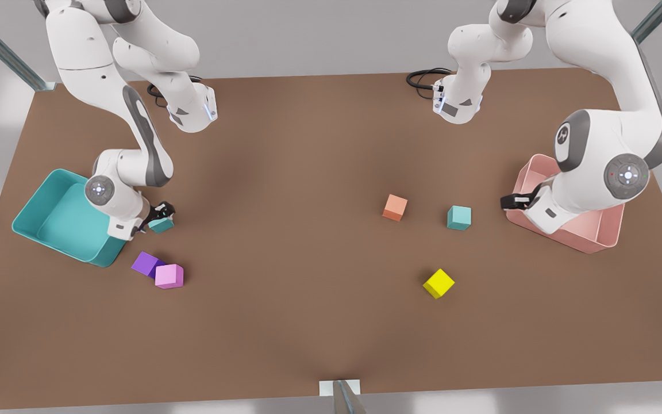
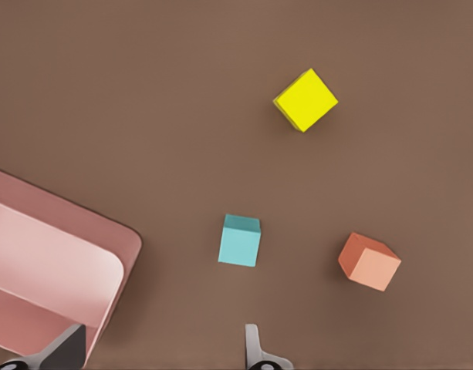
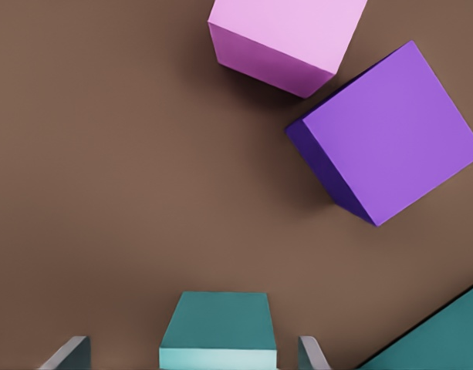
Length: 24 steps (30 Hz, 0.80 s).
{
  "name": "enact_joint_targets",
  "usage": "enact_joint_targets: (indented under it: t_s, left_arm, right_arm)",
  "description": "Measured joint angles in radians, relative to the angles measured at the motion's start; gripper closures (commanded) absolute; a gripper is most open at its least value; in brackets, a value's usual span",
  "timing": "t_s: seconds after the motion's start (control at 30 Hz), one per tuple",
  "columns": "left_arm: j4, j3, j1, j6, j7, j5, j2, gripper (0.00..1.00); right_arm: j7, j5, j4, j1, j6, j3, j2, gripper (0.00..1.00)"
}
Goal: Stack the two blue cubes on top of each other
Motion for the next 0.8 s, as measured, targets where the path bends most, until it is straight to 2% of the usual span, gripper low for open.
enact_joint_targets:
  t_s: [0.8]
  left_arm:
    - [0.0, 0.0, -0.023, -0.041, 0.0, -0.001, 0.016, 0.0]
  right_arm:
    - [-0.066, 0.001, -0.045, -0.022, 0.056, 0.001, 0.026, 0.0]
